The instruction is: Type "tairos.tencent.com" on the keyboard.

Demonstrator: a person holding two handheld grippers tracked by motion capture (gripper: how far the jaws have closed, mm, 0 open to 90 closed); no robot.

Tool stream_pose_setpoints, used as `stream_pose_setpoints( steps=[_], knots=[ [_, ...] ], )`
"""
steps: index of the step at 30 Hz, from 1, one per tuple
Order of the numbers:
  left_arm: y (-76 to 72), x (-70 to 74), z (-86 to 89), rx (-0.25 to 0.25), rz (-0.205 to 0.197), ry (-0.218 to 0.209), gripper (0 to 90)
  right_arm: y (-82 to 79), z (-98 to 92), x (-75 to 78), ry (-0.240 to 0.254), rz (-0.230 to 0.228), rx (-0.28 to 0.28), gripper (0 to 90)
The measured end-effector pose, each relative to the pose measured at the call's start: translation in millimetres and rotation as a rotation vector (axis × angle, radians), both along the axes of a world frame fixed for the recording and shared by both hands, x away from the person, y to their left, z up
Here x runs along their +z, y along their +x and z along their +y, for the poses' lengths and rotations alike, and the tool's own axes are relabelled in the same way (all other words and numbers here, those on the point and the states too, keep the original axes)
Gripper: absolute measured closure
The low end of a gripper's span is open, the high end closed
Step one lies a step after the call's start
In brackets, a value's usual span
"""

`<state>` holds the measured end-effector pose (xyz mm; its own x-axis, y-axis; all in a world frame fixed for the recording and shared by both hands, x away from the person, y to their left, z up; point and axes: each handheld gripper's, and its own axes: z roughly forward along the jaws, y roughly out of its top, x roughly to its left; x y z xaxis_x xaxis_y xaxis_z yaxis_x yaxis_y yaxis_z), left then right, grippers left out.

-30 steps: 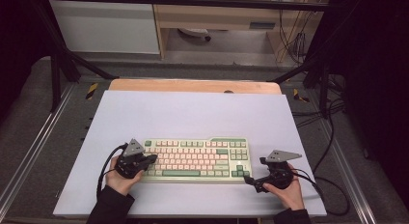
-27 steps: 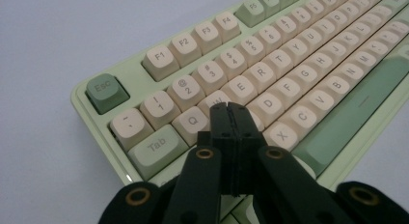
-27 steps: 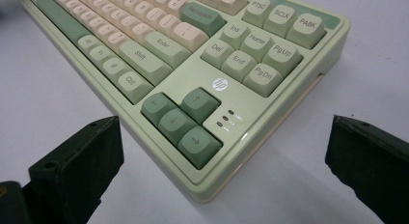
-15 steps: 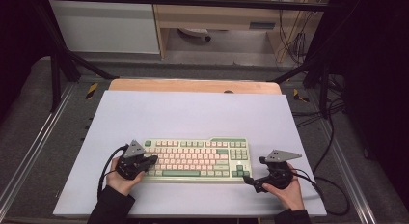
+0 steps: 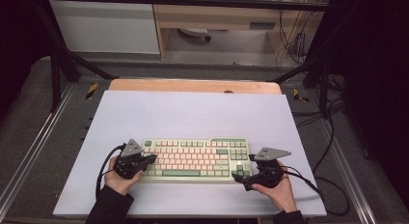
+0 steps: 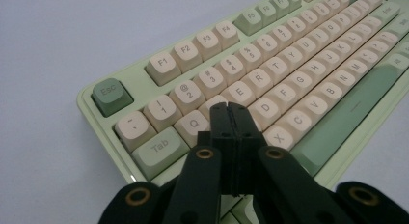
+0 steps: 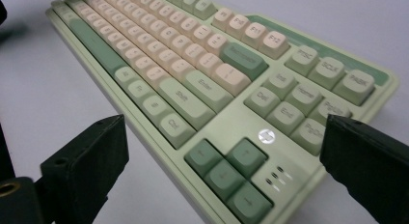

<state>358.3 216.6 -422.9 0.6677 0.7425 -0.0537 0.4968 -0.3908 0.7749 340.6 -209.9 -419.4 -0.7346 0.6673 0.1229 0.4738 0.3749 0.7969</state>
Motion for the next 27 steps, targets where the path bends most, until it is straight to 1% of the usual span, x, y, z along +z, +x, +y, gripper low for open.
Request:
stream_pose_setpoints(
  steps=[4, 6, 7, 8, 9, 10, 11, 13, 15, 18, 21, 23, 25, 27],
  knots=[
    [-0.6, 0.8, -0.2, -0.003, -0.004, -0.002, 89.9, 1.6, 14.0, 2.1, 0.001, 0.003, 0.029, 11.5],
    [-0.7, 0.9, -0.1, -0.003, -0.007, -0.002, 89.9, 2.9, 21.2, 3.6, 0.005, 0.006, 0.04, 16.1],
    [-0.8, 1.0, -0.1, -0.003, -0.007, -0.002, 89.9, 4.8, 27.7, 5.7, 0.01, 0.006, 0.051, 20.6],
    [-0.8, 0.9, -0.2, -0.004, -0.006, -0.002, 89.9, 4.8, 27.7, 5.7, 0.01, 0.006, 0.051, 20.6],
    [-0.8, 0.9, -0.2, -0.004, -0.007, -0.002, 89.9, 5.3, 30.0, 6.5, 0.016, 0.005, 0.056, 23.5],
    [-0.6, 0.8, -0.2, -0.004, -0.005, -0.002, 89.9, 6.7, 37.1, 8.5, 0.019, -0.002, 0.067, 27.9],
    [-0.6, 0.7, -0.2, -0.004, -0.006, -0.002, 89.9, 6.7, 37.1, 8.5, 0.019, -0.002, 0.067, 27.9],
    [-0.9, 0.6, -0.4, -0.004, -0.005, -0.003, 89.9, 7.7, 42.4, 9.6, 0.018, -0.003, 0.079, 33.9],
    [-1.0, 0.8, -0.7, -0.006, -0.008, -0.002, 89.9, 9.0, 47.5, 10.0, 0.025, 0.005, 0.085, 38.5],
    [-1.4, 1.1, -0.9, -0.006, -0.008, -0.003, 89.9, 11.3, 54.9, 10.0, 0.032, 0.008, 0.09, 42.8],
    [-1.1, 0.9, -0.8, -0.006, -0.01, -0.003, 89.9, 14.6, 64.2, 9.7, 0.016, 0.005, 0.087, 48.2],
    [-1.3, 1.0, -0.9, -0.005, -0.01, -0.004, 89.9, 16.8, 69.9, 9.2, 0.02, 0.013, 0.089, 51.9],
    [-1.4, 1.3, -0.7, -0.005, -0.011, -0.005, 89.9, 19.1, 75.9, 8.3, 0.016, 0.009, 0.096, 55.7],
    [-1.3, 1.5, -0.4, -0.005, -0.011, -0.005, 89.9, 20.6, 81.1, 8.3, 0.011, 0.014, 0.1, 59.9]
  ],
)
